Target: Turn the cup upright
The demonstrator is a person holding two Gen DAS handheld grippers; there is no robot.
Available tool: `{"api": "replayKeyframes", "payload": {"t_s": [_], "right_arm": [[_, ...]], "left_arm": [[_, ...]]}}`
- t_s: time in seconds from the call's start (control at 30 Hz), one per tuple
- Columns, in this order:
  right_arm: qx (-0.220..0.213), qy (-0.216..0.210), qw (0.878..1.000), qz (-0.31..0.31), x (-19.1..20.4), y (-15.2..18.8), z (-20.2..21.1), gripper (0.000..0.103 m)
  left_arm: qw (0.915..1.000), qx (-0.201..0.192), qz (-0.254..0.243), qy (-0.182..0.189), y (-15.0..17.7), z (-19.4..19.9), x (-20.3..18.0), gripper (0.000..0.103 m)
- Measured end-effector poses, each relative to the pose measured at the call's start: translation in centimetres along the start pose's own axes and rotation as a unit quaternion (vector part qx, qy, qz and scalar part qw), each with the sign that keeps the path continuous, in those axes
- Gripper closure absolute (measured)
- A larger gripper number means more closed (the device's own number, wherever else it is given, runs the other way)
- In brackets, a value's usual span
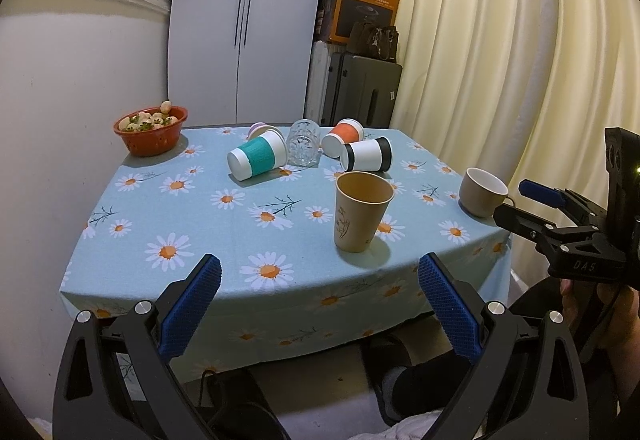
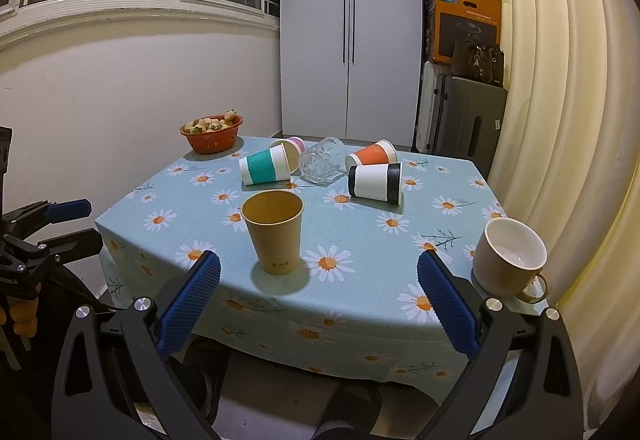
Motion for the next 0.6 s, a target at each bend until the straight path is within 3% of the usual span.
{"api": "replayKeyframes", "payload": {"t_s": [0.6], "right_arm": [[0.004, 0.001, 1.0, 0.005, -0.15, 0.4, -0.2, 0.005]], "left_arm": [[1.0, 0.001, -0.004, 0.001, 0.08, -0.06, 0.01, 0.007]]}}
Point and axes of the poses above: each gripper's, at about its wrist camera, not at the fingertips, and z roughly against the way its jaws point, x to its left, y to its underside, the point moved 7 cm from there along -z, roughly the way its jaws point, and after that the axes turned 11 degrees about -y, right-handed, at the moved point
